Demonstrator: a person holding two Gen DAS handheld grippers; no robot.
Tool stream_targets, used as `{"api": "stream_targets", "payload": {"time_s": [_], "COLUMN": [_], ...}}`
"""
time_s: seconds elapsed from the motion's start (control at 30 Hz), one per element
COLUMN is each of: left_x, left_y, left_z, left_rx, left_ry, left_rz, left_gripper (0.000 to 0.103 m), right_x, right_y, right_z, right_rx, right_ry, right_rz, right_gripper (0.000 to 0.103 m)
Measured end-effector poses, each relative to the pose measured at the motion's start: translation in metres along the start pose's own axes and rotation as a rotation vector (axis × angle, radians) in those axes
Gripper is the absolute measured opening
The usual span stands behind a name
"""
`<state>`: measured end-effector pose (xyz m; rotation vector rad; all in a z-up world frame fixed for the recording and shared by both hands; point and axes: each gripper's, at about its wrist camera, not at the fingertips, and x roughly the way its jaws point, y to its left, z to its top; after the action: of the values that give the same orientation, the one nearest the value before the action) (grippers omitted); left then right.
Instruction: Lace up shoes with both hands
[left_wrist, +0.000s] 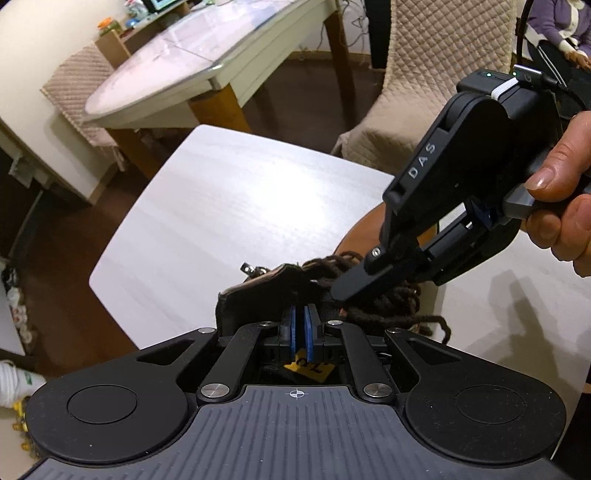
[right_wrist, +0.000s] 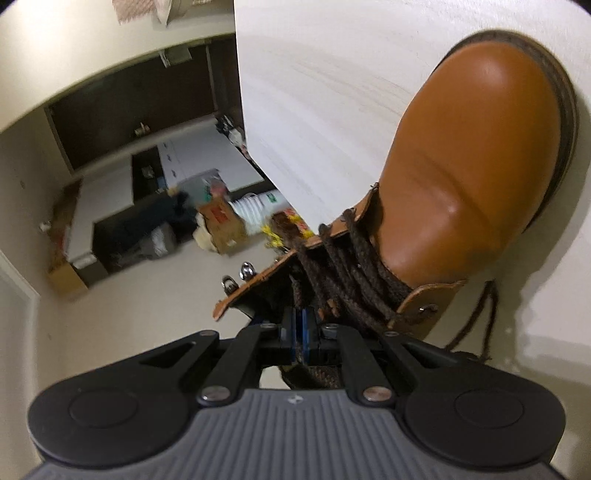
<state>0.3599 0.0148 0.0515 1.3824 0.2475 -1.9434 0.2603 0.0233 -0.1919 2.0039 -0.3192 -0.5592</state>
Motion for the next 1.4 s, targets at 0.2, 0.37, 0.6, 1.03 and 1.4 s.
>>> {"api": "stream_targets", "payload": {"time_s": [0.2, 0.37, 0.6, 1.03, 1.4], "left_x": [0.004, 0.007, 0.012, 0.015, 0.019], "left_y": [0.005, 0.009, 0.010, 0.014, 0.014], "left_z": [-0.001, -0.004, -0.009, -0.011, -0.011], "left_rx": [-0.006, 0.003, -0.019, -0.036, -0.035], "left_ry": [-0.009, 0.001, 0.016, 0.022, 0.028], "left_rz": [-0.023, -0.012, -0.008, -0.005, -0.001], "left_gripper": [0.007, 0.007, 0.007, 0.008, 0.008], "right_x": [0.005, 0.013, 0.008, -0.006, 0.009], "right_y": [-0.016, -0.012, -0.003, 0.002, 0.012], "right_z": [-0.001, 0.002, 0.002, -0.001, 0.006], "right_rx": [0.018, -0.019, -0.059, -0.106, -0.158], "right_ry": [-0.019, 0.021, 0.053, 0.088, 0.064], "right_rz": [0.036, -0.008, -0.030, -0.026, 0.019], "right_gripper": [0.004, 0.004, 0.004, 0.004, 0.004]}}
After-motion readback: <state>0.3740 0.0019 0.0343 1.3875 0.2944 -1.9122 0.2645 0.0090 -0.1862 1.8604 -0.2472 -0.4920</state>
